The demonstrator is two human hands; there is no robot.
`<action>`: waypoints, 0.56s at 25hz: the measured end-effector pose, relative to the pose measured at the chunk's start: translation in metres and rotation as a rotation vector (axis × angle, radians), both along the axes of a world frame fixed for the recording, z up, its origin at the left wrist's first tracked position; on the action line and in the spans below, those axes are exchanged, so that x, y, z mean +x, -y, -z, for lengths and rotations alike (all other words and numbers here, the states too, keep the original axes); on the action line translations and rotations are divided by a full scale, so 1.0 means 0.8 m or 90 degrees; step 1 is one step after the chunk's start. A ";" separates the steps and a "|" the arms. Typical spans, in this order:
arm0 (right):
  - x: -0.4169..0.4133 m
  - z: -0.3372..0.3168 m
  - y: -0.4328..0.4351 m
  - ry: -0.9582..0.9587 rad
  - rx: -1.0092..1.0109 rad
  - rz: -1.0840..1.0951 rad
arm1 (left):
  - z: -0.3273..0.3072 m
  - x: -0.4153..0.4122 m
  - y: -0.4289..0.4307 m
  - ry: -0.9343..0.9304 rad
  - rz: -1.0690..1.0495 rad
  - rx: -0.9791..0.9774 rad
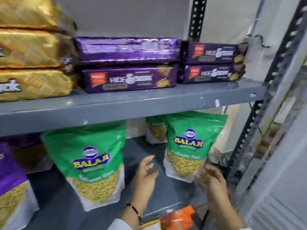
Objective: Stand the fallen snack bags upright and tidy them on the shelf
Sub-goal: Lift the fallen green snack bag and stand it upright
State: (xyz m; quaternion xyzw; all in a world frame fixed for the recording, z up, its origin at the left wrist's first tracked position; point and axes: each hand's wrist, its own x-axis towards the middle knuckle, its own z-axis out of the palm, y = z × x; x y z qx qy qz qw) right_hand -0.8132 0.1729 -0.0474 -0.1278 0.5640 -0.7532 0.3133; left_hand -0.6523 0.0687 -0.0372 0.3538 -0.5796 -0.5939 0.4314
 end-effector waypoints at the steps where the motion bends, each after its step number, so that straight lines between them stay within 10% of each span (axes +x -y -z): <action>1: -0.014 0.009 -0.002 0.019 0.008 -0.030 | -0.003 -0.022 0.005 0.000 0.018 0.025; 14: -0.115 -0.001 0.029 -0.070 0.028 -0.378 | 0.033 -0.084 -0.024 0.131 0.025 0.083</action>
